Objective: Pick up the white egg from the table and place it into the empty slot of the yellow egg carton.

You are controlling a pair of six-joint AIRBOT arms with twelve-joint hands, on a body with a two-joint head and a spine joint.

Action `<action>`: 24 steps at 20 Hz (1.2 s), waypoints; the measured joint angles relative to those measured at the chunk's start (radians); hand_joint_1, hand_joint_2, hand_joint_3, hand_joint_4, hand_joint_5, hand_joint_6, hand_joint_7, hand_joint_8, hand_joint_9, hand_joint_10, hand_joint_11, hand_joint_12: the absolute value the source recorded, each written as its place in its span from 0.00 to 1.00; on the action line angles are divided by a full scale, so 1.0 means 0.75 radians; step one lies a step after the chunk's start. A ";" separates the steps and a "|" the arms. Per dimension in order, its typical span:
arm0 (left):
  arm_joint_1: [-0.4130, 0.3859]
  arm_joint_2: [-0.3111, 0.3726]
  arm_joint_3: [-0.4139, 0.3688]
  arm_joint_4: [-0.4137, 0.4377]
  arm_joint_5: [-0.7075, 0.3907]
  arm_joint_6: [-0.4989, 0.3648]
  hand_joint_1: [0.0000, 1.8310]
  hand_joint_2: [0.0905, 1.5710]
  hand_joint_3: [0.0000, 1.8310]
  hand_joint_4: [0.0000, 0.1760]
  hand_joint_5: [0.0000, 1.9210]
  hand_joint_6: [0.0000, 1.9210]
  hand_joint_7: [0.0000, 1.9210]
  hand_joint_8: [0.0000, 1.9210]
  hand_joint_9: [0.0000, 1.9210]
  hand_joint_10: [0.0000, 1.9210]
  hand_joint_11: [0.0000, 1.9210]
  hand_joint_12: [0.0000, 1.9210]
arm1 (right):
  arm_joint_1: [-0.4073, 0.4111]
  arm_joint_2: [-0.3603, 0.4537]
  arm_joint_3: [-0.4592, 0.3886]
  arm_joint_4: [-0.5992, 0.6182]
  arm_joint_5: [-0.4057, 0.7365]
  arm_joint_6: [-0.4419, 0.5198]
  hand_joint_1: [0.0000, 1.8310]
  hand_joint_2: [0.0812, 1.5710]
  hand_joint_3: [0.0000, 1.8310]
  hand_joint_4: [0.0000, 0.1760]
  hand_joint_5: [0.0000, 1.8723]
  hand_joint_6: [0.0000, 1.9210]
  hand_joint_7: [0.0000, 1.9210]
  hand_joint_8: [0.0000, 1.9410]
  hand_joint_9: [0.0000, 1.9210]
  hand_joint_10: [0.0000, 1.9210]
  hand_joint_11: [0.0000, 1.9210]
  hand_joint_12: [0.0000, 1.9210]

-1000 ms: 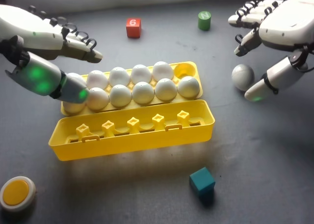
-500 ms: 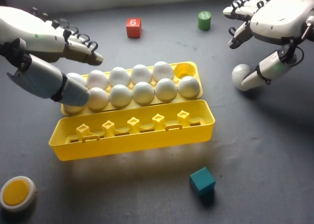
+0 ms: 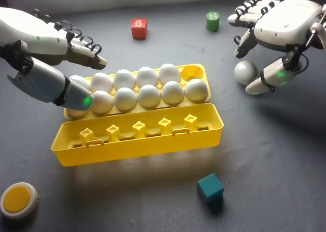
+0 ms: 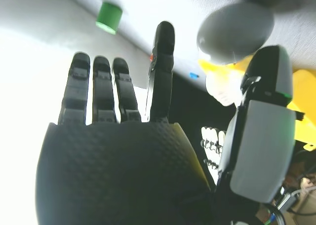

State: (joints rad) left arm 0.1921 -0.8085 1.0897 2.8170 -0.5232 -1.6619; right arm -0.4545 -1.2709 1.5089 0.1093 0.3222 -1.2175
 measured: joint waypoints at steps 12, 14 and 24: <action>0.000 0.000 0.000 0.000 0.003 0.000 0.00 0.80 0.00 0.00 0.10 0.00 0.08 0.00 0.06 0.00 0.00 0.12 | 0.000 -0.016 0.000 0.001 0.004 0.000 0.41 0.52 0.01 0.23 0.44 0.01 0.00 0.00 0.00 0.00 0.00 0.00; 0.000 0.000 0.000 -0.001 0.003 0.000 0.00 0.80 0.00 0.00 0.08 0.00 0.06 0.00 0.04 0.00 0.00 0.07 | 0.000 -0.023 0.000 -0.001 0.006 0.000 0.41 0.52 0.00 0.15 0.43 0.00 0.00 0.00 0.00 0.00 0.00 0.00; 0.000 0.000 0.001 0.000 0.003 0.000 0.00 0.80 0.00 0.00 0.09 0.00 0.08 0.00 0.06 0.00 0.00 0.10 | 0.000 -0.023 0.000 0.001 0.013 0.000 0.53 0.56 0.00 0.07 0.53 0.02 0.00 0.00 0.00 0.00 0.00 0.00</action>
State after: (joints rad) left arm 0.1921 -0.8085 1.0901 2.8170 -0.5209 -1.6619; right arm -0.4545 -1.2884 1.5089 0.1097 0.3321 -1.2175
